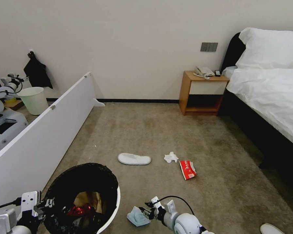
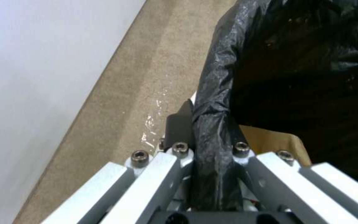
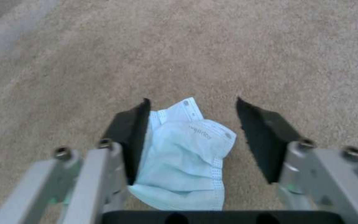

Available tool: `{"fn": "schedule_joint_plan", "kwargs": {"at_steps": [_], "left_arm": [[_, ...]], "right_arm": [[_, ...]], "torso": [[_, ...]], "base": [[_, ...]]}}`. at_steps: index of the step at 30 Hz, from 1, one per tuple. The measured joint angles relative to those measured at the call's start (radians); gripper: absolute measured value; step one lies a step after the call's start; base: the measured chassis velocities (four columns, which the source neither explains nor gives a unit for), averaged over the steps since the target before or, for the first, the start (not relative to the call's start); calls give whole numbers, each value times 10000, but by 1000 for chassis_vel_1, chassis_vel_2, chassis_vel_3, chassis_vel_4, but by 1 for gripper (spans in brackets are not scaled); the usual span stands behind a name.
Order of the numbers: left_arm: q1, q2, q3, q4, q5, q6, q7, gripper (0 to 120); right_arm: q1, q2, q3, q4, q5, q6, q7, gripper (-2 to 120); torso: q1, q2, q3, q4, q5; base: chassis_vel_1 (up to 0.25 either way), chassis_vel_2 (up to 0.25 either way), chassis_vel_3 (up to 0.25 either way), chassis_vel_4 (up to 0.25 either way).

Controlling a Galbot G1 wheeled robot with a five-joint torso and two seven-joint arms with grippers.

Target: Pick up the trash bin, then pick up the garbage from the floor and place it into the trash bin.

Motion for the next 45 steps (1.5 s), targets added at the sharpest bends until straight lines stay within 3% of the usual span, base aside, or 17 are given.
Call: {"fn": "schedule_joint_plan", "kwargs": {"at_steps": [1,4,7,10,23,45], "left_arm": [[0,0,0,0,0,0,0,3],[3,-13,4,-30,0,0,0,3],[15,-14,2,-38,1,1,0,3],[49,-22,-10,-61,1,0,0,3],[60,-27,-37,-72,4,1,5,3],[110,-132,-6,-96,162,3,3,3]], "right_arm": [[0,0,0,0,0,0,0,57],[-15,38,-13,25,13,-46,34,77],[-16,38,-25,32,23,-57,46,82],[0,47,-48,45,85,-97,77,98],[77,208,-139,-172,82,-129,107,100],[815,1596,200,-3101,-1183,310,103,100]], "torso": [[0,0,0,0,0],[0,0,0,0,0],[0,0,0,0,0],[0,0,0,0,0],[0,0,0,0,0],[0,0,0,-1,-1]], "base": [[0,0,0,0],[0,0,0,0],[0,0,0,0],[0,0,0,0],[0,0,0,0],[0,0,0,0]]}}
